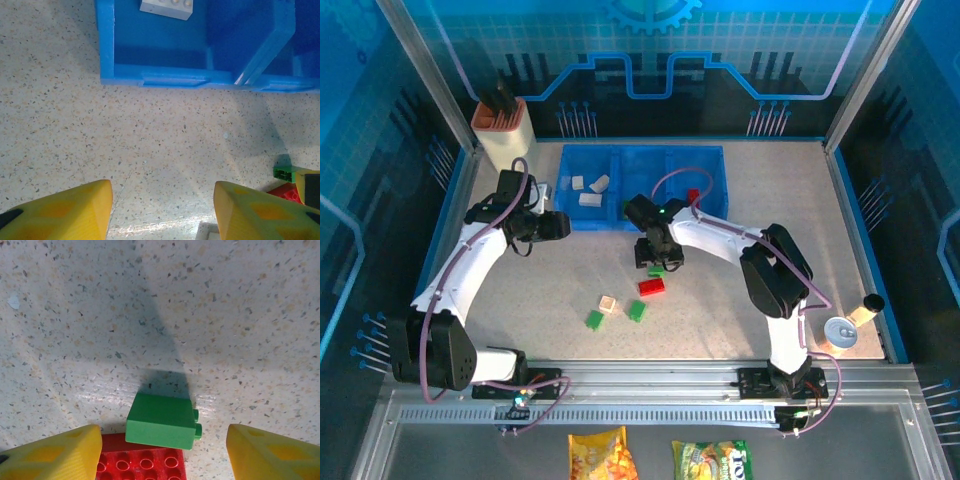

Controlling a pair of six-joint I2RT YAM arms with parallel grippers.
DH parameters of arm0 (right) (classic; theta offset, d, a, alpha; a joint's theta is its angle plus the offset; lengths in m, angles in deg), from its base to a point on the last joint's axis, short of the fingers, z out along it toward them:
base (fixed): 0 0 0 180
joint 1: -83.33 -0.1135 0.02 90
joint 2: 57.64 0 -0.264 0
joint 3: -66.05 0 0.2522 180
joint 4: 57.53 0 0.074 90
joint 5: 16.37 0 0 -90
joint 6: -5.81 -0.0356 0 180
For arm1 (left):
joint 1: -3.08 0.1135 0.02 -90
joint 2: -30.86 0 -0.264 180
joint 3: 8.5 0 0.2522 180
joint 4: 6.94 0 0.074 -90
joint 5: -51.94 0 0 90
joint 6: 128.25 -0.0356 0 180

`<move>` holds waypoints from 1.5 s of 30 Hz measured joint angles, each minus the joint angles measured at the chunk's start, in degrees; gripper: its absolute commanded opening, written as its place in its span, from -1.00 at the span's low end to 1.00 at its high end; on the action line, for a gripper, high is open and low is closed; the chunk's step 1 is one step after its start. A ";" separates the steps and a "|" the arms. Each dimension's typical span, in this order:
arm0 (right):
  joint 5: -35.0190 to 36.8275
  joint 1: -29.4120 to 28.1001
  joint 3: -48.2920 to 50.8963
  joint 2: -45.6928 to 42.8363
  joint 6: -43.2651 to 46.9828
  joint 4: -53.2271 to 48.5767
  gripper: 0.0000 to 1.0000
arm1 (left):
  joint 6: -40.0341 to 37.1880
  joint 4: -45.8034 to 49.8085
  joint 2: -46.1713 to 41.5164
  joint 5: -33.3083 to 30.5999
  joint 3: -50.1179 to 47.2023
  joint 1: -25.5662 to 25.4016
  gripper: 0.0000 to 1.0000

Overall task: Sort the legos into containers by color
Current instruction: Pick up the lego from the center of the table.

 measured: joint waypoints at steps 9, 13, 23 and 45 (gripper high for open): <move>-0.20 -0.79 1.29 1.33 -2.84 2.21 0.33 | 0.00 0.00 0.00 0.33 0.00 0.00 0.13; -0.26 -0.81 1.84 2.56 -3.80 2.62 0.30 | 0.00 0.00 0.00 0.33 0.00 0.00 0.14; -0.37 -0.83 2.36 5.11 -5.88 4.28 0.11 | -0.02 0.00 0.00 0.31 0.00 0.00 0.14; 0.66 -0.92 2.47 4.92 -6.12 4.04 -0.14 | -0.02 0.00 0.00 0.26 -0.07 0.00 0.14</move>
